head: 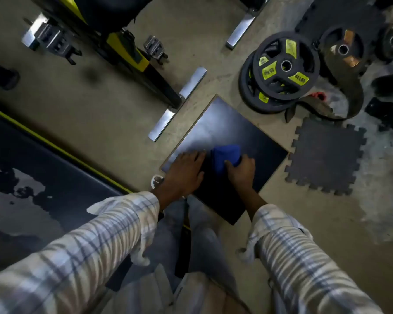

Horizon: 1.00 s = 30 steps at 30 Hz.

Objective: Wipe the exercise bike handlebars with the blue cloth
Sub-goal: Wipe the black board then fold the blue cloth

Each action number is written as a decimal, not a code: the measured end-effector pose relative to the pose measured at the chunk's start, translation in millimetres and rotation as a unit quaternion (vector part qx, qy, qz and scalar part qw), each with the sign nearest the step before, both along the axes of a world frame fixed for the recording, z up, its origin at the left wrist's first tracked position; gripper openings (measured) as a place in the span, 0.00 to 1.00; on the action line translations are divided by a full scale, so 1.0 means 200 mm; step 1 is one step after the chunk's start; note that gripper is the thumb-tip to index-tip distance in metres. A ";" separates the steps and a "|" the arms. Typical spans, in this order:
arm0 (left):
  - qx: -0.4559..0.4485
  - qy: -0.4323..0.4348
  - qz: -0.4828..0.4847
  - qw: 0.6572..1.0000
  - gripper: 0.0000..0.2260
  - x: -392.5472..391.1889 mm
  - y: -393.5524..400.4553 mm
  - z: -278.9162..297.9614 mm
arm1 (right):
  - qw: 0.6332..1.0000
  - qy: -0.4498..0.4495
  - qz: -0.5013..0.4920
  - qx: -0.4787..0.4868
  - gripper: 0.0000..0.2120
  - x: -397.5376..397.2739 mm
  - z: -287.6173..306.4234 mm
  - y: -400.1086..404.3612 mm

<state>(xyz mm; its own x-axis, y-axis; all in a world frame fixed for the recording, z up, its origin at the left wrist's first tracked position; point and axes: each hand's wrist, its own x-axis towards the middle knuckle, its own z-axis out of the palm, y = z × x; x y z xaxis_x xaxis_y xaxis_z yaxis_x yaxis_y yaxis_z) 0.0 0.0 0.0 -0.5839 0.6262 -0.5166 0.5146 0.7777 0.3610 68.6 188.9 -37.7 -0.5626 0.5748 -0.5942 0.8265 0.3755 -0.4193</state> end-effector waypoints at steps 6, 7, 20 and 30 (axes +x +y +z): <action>0.060 -0.146 0.141 0.977 0.15 0.05 -0.07 0.01 | 0.997 0.031 -0.032 -0.065 0.15 -0.02 0.08 0.00; 0.070 -0.161 0.169 0.970 0.11 0.05 -0.10 0.01 | 0.995 0.036 -0.039 -0.085 0.15 -0.02 0.11 -0.01; 0.282 -0.248 0.461 0.804 0.32 -0.17 -0.51 0.31 | 0.964 0.170 0.148 -0.139 0.18 -0.31 0.66 -0.48; 0.385 -0.228 0.540 0.713 0.22 -0.41 -1.10 0.71 | 0.897 0.250 0.303 -0.202 0.16 -0.74 0.95 -1.01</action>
<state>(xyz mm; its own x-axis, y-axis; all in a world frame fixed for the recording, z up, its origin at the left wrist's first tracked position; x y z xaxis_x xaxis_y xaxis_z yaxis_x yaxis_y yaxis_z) -82.3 -219.5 141.9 -0.8214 0.1383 -0.5533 -0.5419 0.1130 0.8328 -79.3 -13.2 151.9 -0.9536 -0.1313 -0.2708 0.1925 0.4258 -0.8841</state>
